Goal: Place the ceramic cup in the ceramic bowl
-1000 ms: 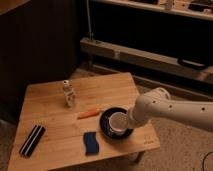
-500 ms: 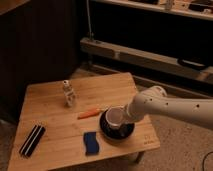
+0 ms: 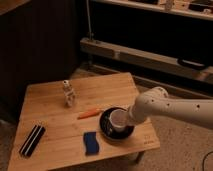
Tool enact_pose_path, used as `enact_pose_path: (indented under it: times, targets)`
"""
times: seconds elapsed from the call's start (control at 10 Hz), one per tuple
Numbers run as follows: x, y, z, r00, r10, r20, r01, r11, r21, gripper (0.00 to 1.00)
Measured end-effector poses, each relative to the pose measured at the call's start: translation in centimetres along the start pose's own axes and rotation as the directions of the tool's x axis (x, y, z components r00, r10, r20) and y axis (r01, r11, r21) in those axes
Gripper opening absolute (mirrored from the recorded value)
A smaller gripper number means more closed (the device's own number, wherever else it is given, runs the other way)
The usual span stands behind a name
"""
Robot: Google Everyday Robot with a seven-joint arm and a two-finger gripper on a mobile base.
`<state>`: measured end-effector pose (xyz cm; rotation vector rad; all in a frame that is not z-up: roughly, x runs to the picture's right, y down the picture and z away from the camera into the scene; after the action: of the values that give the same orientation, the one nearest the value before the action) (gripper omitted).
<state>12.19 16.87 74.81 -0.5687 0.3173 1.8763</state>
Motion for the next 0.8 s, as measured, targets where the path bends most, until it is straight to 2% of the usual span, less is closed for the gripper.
enact_pose_path:
  times: [0.2, 0.4, 0.6, 0.7, 0.8]
  targets:
    - [0.0, -0.5, 0.3, 0.999, 0.034, 0.006, -0.034, 0.999, -0.024, 0.31]
    - [0.0, -1.1, 0.8, 0.998, 0.067, 0.006, -0.066, 0.994, -0.084, 0.52]
    - [-0.1, -0.4, 1.2, 0.998, 0.061, 0.003, -0.06, 0.993, -0.104, 0.73]
    - [-0.3, -0.2, 1.2, 0.998, 0.057, 0.004, -0.056, 0.993, -0.106, 0.79]
    - [-0.5, 0.5, 1.2, 0.999, 0.043, 0.005, -0.042, 0.994, -0.103, 0.8]
